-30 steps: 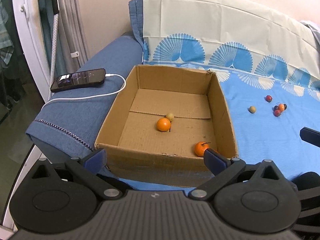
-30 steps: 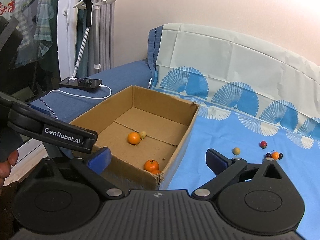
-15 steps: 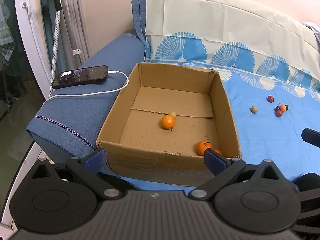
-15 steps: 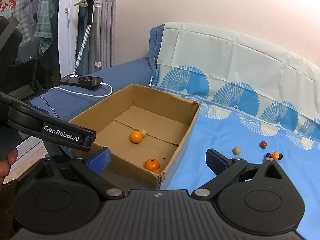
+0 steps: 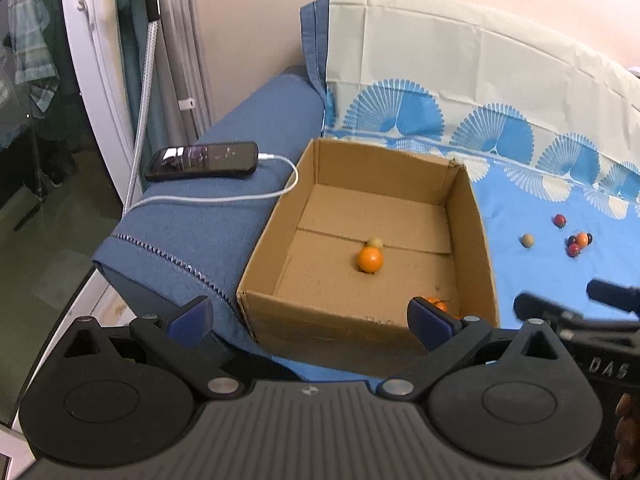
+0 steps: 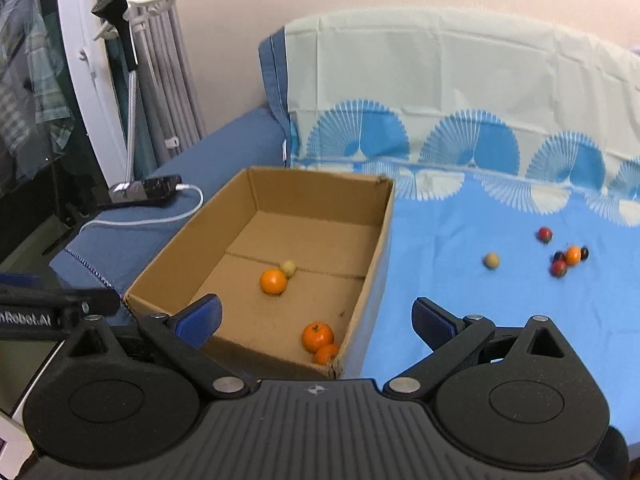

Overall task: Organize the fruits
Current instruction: 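Withdraw both tools from the box, then grasp the yellow fruit with the left tool while the right tool grasps an orange fruit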

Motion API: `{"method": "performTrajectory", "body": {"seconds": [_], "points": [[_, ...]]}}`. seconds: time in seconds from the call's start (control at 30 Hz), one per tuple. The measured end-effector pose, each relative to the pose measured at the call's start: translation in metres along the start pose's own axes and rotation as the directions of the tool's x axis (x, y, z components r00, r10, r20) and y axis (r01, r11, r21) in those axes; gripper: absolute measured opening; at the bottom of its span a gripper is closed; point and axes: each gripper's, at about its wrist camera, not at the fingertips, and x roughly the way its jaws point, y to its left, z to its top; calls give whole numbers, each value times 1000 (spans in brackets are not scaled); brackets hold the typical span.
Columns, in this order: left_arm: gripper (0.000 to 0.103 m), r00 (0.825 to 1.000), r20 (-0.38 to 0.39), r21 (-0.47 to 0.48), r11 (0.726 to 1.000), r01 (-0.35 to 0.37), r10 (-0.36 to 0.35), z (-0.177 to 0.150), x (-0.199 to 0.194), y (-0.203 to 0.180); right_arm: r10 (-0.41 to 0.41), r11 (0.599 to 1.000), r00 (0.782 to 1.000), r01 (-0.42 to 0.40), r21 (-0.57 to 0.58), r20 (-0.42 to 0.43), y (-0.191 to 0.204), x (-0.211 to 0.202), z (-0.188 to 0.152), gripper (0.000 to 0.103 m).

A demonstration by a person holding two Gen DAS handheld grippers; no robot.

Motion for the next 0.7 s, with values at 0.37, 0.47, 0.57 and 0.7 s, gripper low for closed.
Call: {"method": "performTrajectory", "body": {"seconds": [0.37,0.47,0.57,0.7], "points": [[103,996,-8,64,994,88,-87,7,14,-33,-48,999,996,47,11,80,-11,-29,-13,101],[103,994,-13,78,991,110,-109,12,20,-47,-103,995,987,100,25,123,-29,-41,-12,101],[103,992,-25,111,986,123,-121,18,30,-69,-177,983,972,166,80,154,-54,-51,-12,101],[103,988,-42,185,970,156,-151,28,47,-110,-271,957,949,248,148,159,-98,-53,-15,101]]}}
